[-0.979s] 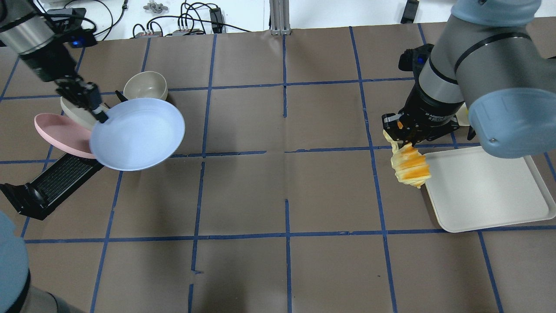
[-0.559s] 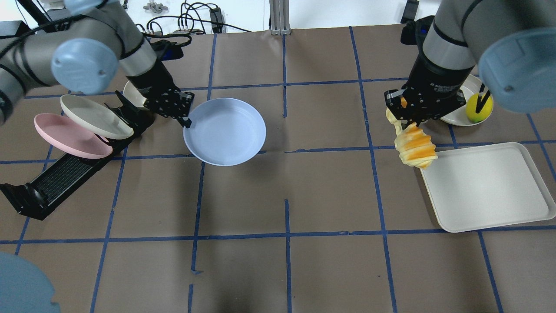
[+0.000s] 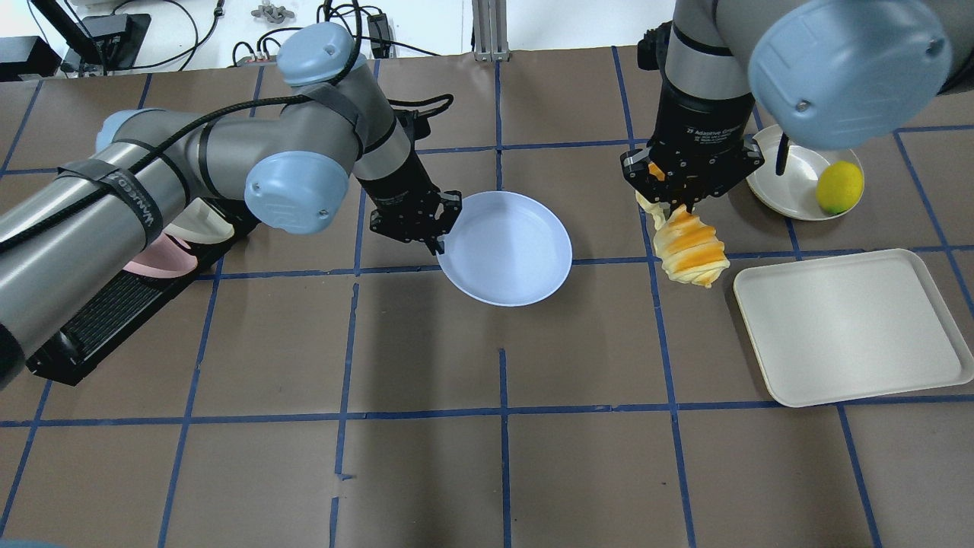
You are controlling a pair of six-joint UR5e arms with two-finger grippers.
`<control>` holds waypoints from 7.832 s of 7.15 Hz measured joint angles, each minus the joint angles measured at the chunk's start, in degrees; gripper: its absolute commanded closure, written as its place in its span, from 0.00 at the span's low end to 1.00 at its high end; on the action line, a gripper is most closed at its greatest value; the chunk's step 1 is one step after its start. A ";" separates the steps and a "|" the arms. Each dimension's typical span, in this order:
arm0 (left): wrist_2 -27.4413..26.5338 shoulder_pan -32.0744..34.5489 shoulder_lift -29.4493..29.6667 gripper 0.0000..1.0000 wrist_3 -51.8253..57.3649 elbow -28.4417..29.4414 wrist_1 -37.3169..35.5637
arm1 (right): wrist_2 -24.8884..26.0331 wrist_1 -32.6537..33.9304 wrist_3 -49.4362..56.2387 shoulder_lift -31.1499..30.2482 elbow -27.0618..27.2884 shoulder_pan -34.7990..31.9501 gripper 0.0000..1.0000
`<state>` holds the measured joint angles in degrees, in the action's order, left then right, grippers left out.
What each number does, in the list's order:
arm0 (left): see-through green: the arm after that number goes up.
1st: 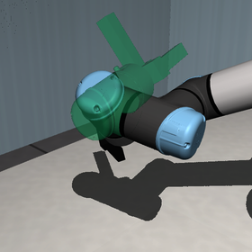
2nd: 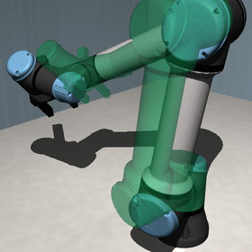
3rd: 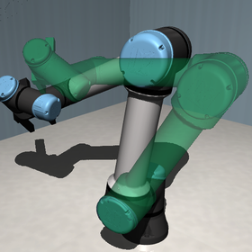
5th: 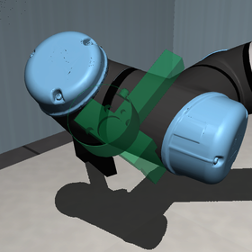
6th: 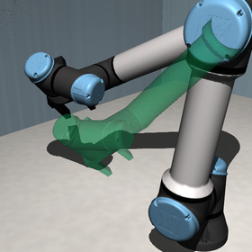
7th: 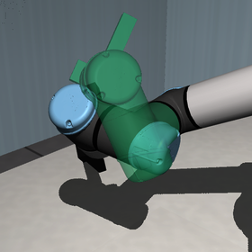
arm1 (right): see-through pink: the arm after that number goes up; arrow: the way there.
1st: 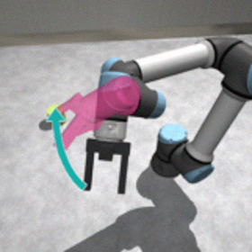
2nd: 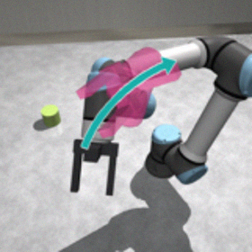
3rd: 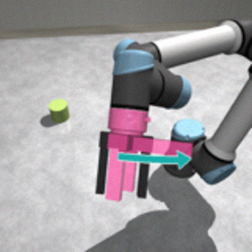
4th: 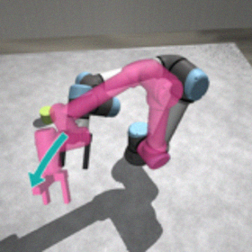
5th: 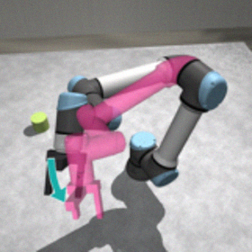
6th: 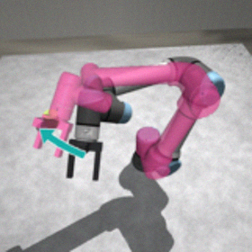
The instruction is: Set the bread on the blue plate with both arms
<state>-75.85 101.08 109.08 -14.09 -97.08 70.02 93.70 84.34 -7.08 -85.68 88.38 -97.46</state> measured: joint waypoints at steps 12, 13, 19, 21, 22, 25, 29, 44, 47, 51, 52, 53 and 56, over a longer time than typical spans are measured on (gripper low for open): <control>-16.76 -14.21 -18.58 0.00 28.47 6.19 19.41 | 0.00 18.16 -3.43 11.12 0.24 -12.87 0.93; -16.07 -14.35 -20.09 0.00 28.54 6.09 19.71 | 0.18 23.02 -3.49 13.10 0.32 -14.07 0.93; -15.42 -16.45 -21.45 0.00 31.11 4.74 20.94 | 0.15 49.51 -1.58 17.25 15.71 -15.27 0.93; -15.37 -17.59 -21.38 0.00 32.44 4.86 21.86 | -0.36 51.73 -1.51 17.71 17.20 -15.29 0.32; -15.36 -17.86 -21.37 0.00 32.34 4.91 22.73 | -0.76 51.91 -1.48 17.96 17.32 -15.30 0.00; -14.60 -17.67 -21.12 0.00 26.91 5.12 24.51 | -3.11 51.90 -1.45 18.48 17.40 -15.31 0.00; -11.74 -17.76 -21.40 0.00 21.99 4.65 25.97 | -2.95 48.71 -1.35 15.69 16.75 -14.19 0.00; -11.39 -18.52 -20.84 0.00 22.57 4.35 26.38 | -1.63 3.32 6.62 -6.77 2.00 7.03 0.00; -11.37 -18.54 -20.54 0.00 23.33 3.51 26.23 | -1.11 3.14 6.52 -6.83 2.07 7.02 0.00; -10.11 -16.30 -17.15 0.00 23.49 2.64 21.97 | -1.15 3.10 6.38 -6.86 2.57 6.99 0.00; -9.84 -14.95 -15.49 0.00 23.24 2.63 19.74 | -1.15 3.06 6.37 -6.87 2.68 6.96 0.00; -9.99 -14.19 -14.92 0.00 22.94 2.88 19.00 | -1.16 3.04 6.39 -6.87 2.76 6.94 0.00; -10.37 -13.93 -21.04 0.00 22.52 3.04 21.86 | -1.08 3.03 6.38 -6.87 2.77 6.93 0.00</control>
<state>-86.22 87.15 88.05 8.43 -94.04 91.88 92.62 87.37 -0.70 -92.55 91.15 -90.53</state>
